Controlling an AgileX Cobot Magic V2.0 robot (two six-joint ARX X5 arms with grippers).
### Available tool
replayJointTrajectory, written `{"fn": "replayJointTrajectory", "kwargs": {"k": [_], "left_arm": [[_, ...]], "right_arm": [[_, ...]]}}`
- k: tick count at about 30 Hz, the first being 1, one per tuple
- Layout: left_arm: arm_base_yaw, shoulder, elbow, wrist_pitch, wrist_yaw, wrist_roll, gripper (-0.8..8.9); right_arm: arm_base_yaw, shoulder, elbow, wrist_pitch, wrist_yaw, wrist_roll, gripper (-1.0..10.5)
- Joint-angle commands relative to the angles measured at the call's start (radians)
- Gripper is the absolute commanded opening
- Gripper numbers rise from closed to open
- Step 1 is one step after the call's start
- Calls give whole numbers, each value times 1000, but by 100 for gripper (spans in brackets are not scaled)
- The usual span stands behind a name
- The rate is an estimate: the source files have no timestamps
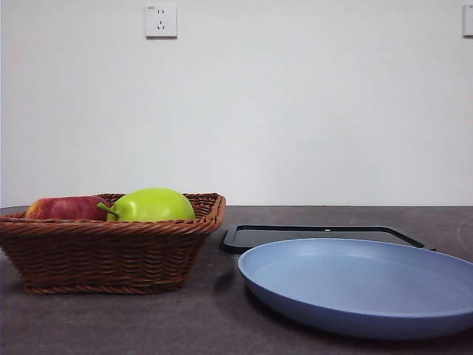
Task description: Take the lemon from the basket,put the lemon in the plate,hand out the plate
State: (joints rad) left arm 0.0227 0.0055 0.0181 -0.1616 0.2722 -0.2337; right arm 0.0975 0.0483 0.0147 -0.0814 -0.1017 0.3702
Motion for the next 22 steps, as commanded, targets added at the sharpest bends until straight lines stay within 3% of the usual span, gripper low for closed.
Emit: {"fn": "replayJointTrajectory", "kwargs": {"k": [1, 8, 17, 22], "left_arm": [[3, -4, -6, 32, 52, -103, 8], [3, 1, 22, 14, 74, -245, 7], [3, 212, 208, -19, 77, -226, 7], [1, 394, 335, -25, 159, -153, 7]], "right_arm": [[2, -2, -6, 19, -2, 100, 3], [2, 12, 26, 15, -31, 115, 3], [2, 156, 227, -150, -31, 115, 3], [2, 265, 347, -217, -34, 55, 3]]}}
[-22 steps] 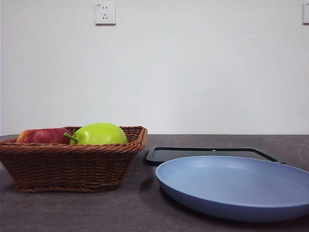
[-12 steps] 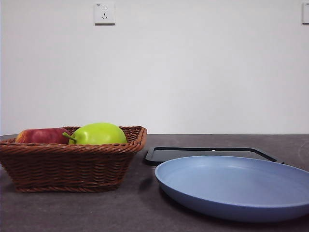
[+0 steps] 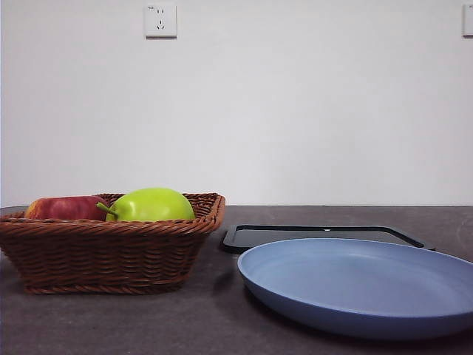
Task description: Take the lemon from the basket,put the lemon in the plate,hand out the plate
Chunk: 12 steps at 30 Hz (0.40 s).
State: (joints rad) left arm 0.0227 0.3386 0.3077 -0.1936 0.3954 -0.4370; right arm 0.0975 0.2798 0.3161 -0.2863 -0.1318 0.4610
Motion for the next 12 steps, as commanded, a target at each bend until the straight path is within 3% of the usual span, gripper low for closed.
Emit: {"fn": "replayJointTrajectory", "kwargs": {"k": [1, 8, 12], "left_arm": [[-1, 101, 72, 3, 56, 62, 7], [-32, 371, 257, -24, 261, 132, 6], [-79, 489, 352, -97, 283, 177, 7]], "right_arm": [[2, 54, 66, -25, -13, -48, 3], [2, 235, 196, -155, -74, -170, 3], [2, 341, 231, -207, -161, -231, 4]]}}
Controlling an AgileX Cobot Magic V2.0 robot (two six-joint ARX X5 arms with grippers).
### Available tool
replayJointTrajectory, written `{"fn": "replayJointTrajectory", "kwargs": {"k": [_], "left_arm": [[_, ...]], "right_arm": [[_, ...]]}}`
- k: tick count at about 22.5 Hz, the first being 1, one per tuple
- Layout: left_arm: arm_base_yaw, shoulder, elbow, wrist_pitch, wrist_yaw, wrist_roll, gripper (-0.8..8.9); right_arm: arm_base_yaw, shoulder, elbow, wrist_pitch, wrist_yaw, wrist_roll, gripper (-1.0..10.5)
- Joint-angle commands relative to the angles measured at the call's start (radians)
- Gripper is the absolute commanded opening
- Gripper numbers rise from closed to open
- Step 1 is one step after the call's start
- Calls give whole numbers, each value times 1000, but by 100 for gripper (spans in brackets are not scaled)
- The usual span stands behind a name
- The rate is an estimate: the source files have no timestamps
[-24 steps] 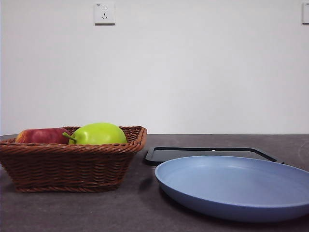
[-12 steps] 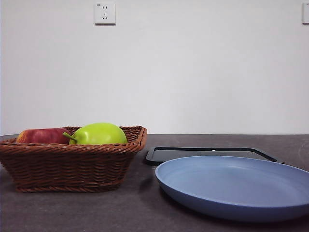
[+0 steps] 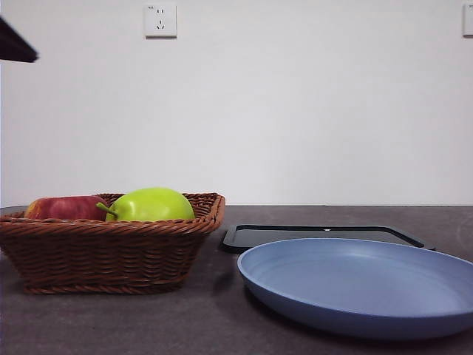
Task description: Take the lemon from the basket,put the lemon in the plate,hand out the plate
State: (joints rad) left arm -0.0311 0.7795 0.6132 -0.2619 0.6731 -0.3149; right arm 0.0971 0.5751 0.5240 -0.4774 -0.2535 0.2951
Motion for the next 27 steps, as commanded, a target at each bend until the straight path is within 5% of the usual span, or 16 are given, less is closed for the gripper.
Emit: {"fn": "replayJointTrajectory", "kwargs": {"k": [1, 7, 12, 22, 27], "left_arm": [[-40, 72, 68, -53, -3, 70, 7], [-165, 196, 168, -182, -97, 162, 14], [-229, 205, 168, -174, -181, 150, 365], [-259, 205, 168, -162, -176, 124, 365], [-259, 205, 168, -166, -175, 124, 365]], "right_arm": [[2, 70, 31, -30, -53, -75, 4], [3, 233, 47, -90, -138, -91, 142], [3, 323, 47, -113, -132, -95, 264], [37, 668, 47, 0, -166, -66, 253], [50, 746, 47, 49, -166, -56, 71]]}}
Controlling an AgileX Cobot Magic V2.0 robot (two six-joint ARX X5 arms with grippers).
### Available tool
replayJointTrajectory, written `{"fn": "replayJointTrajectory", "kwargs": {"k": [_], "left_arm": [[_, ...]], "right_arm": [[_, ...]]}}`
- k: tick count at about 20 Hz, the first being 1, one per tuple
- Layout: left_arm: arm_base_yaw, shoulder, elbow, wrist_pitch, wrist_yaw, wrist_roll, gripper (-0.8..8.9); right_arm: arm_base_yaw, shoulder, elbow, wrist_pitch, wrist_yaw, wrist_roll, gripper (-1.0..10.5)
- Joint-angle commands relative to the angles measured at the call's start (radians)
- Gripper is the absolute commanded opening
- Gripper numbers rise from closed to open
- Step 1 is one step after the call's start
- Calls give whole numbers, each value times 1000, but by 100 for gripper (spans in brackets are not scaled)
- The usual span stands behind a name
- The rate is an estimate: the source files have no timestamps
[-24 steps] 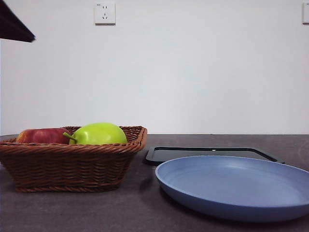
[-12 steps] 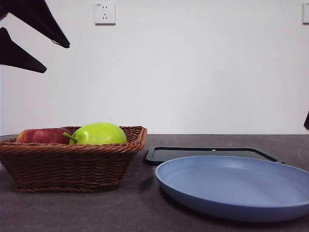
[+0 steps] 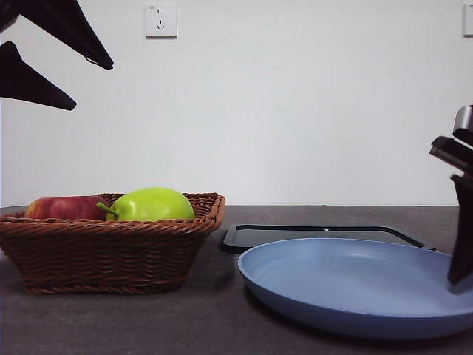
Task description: Take the lemon from the basket,put the lemon in the plate,hand out the plate
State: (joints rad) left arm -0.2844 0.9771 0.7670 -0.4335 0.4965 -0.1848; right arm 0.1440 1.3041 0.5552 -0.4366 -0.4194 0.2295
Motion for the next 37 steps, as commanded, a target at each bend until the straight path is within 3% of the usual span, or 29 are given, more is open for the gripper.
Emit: {"fn": "replayJointTrajectory", "kwargs": {"k": [1, 7, 13, 19, 23, 32, 37], "left_arm": [[-5, 8, 14, 5, 1, -6, 365], [-10, 8, 14, 6, -2, -6, 365], [-47, 75, 72, -24, -104, 8, 366], [-99, 347, 330, -142, -302, 165, 366], [-124, 522, 445, -151, -368, 217, 366], [-134, 789, 468, -101, -401, 268, 366], [-135, 830, 468, -84, -391, 268, 361]], "right_arm": [[3, 18, 16, 8, -1, 9, 48], [1, -1, 16, -10, -5, 28, 4], [0, -105, 16, -96, -102, 23, 4], [0, -214, 16, -198, -106, -7, 4], [0, -282, 16, -230, -106, -7, 4], [0, -358, 16, -274, -106, -6, 4], [0, -358, 16, -278, -105, -6, 4]]}}
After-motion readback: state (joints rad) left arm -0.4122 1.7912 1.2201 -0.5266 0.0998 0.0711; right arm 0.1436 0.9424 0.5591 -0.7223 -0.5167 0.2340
